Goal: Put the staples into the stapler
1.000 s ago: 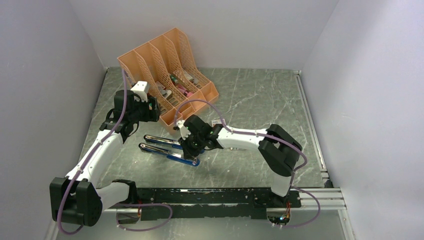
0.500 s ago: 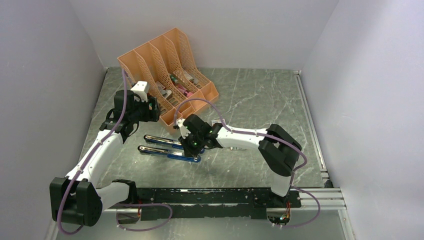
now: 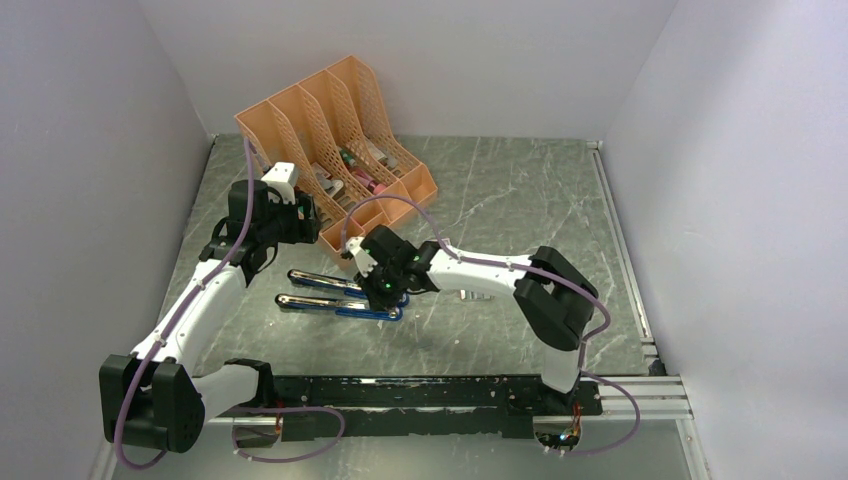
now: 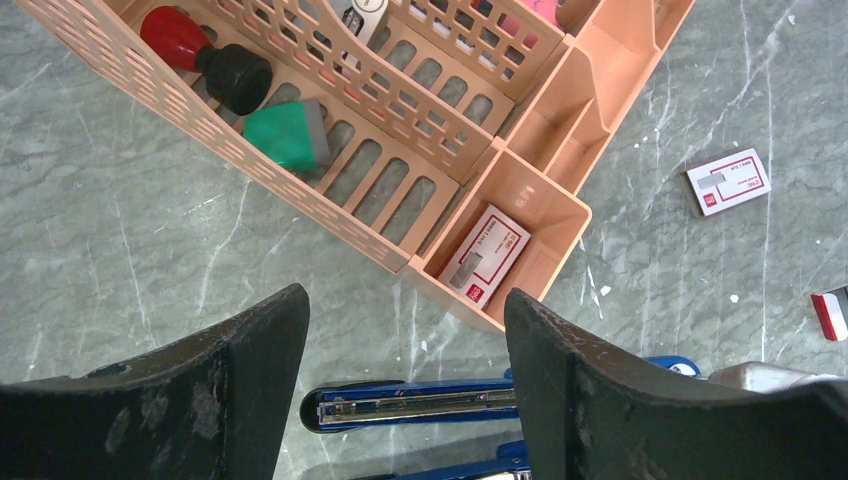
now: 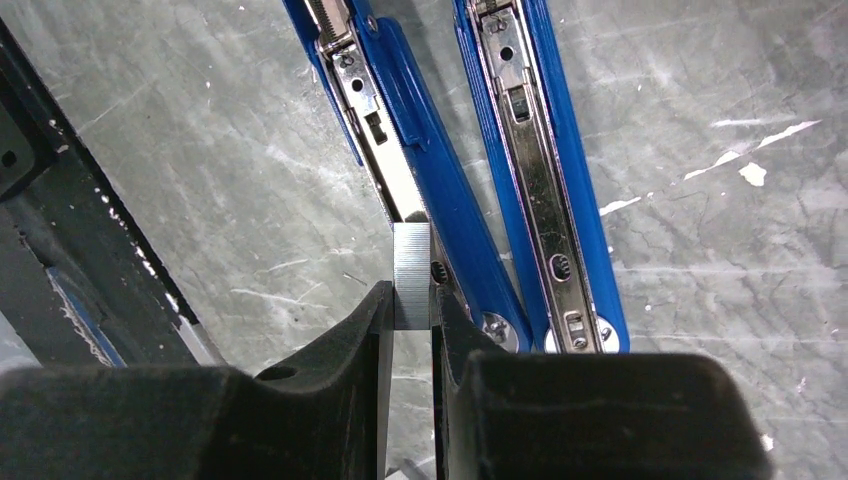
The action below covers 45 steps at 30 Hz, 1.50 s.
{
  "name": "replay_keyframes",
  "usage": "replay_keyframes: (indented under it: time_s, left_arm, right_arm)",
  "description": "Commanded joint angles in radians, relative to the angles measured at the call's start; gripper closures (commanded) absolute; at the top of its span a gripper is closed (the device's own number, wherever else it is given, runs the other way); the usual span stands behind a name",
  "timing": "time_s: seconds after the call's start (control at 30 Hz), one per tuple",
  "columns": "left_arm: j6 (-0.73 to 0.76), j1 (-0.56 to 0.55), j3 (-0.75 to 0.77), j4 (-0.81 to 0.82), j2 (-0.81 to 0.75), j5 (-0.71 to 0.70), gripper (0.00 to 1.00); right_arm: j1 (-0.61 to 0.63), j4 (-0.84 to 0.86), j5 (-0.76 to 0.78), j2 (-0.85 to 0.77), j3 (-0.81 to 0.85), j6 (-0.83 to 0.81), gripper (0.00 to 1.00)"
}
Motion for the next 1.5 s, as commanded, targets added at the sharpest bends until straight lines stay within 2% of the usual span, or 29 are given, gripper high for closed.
replay_keyframes:
  time_s: [0.0, 1.17, 1.47]
  left_arm:
    - [0.002, 0.009, -0.003, 0.003, -0.010, 0.009, 0.24]
    - [0.004, 0.008, -0.002, 0.003, -0.014, 0.002, 0.24]
    - [0.003, 0.008, -0.003, 0.003, -0.015, 0.003, 0.24]
  right_arm:
    - [0.000, -0.053, 0.013, 0.023, 0.037, -0.077, 1.00]
    - [0.019, -0.179, -0.037, 0.087, 0.127, -0.367, 1.00]
    - [0.018, -0.199, -0.057, 0.090, 0.156, -0.388, 1.00]
